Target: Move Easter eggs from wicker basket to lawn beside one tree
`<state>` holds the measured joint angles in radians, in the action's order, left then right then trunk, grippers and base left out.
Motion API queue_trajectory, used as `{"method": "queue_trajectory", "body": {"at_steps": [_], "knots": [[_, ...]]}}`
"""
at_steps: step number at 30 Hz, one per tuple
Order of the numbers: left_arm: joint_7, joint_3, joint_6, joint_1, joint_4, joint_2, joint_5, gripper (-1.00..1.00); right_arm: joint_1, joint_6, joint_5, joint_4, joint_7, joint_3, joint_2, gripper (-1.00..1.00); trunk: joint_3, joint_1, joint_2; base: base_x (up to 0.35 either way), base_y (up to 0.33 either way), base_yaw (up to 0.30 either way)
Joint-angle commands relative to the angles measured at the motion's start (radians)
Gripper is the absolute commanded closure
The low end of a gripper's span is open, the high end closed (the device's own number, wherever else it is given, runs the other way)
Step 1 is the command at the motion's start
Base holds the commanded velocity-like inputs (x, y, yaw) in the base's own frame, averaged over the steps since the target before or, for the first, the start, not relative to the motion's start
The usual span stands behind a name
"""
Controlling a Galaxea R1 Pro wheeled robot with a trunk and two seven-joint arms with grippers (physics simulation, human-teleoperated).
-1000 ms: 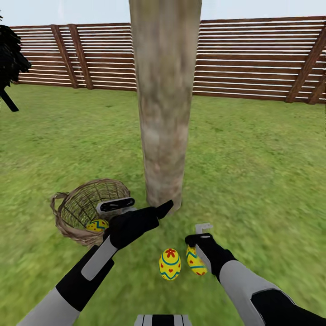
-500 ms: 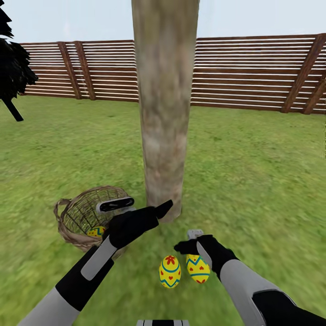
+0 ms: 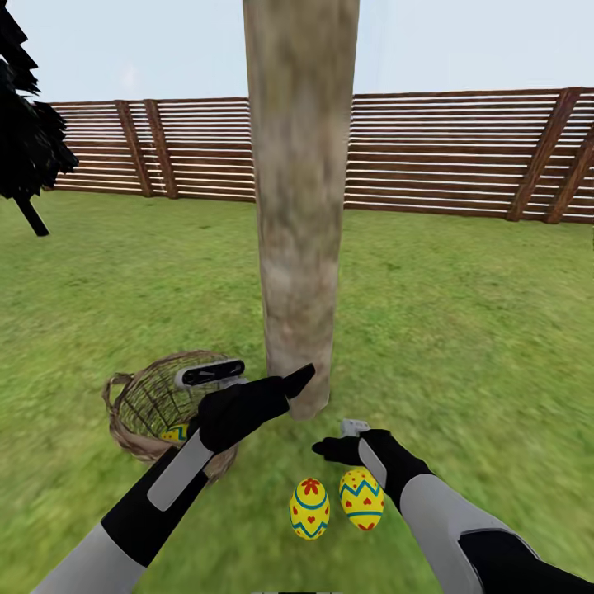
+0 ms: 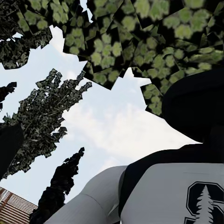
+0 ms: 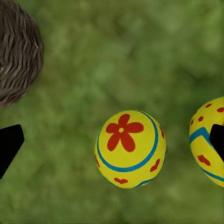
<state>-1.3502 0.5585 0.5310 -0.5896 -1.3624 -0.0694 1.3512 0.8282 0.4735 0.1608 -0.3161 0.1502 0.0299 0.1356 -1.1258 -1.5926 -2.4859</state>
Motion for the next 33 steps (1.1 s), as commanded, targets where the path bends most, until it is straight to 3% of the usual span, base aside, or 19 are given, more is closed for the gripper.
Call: {"method": "queue_trajectory", "body": {"at_steps": [1,10,17,22,33], "knots": [[-0.001,0.003,0.01,-0.001,0.0,-0.001,0.007,-1.0,0.0,0.005,0.008,-0.001,-0.001,0.003,0.001,-1.0,0.002,0.004,0.007,0.0,0.0,0.0],[-0.004,0.003,0.012,-0.001,-0.002,-0.004,0.008,-1.0,-0.001,0.004,0.006,-0.003,-0.004,0.002,-0.004,-1.0,0.031,0.039,0.07,0.0,0.0,0.0],[-0.006,0.0,0.012,-0.001,-0.007,-0.035,0.017,-1.0,0.0,0.008,0.007,-0.003,-0.005,0.002,-0.008,-1.0,0.053,0.065,0.119,0.0,0.0,0.0],[-0.007,-0.001,0.012,-0.001,-0.007,-0.038,0.019,-1.0,0.0,0.008,0.004,-0.003,-0.006,0.003,-0.028,-1.0,0.068,0.085,0.154,0.0,0.0,0.0],[-0.007,-0.002,0.012,-0.001,-0.005,-0.04,0.02,-1.0,0.0,0.01,0.006,-0.003,-0.004,0.003,-0.031,-1.0,0.103,0.127,0.231,0.0,0.0,0.0]]}}
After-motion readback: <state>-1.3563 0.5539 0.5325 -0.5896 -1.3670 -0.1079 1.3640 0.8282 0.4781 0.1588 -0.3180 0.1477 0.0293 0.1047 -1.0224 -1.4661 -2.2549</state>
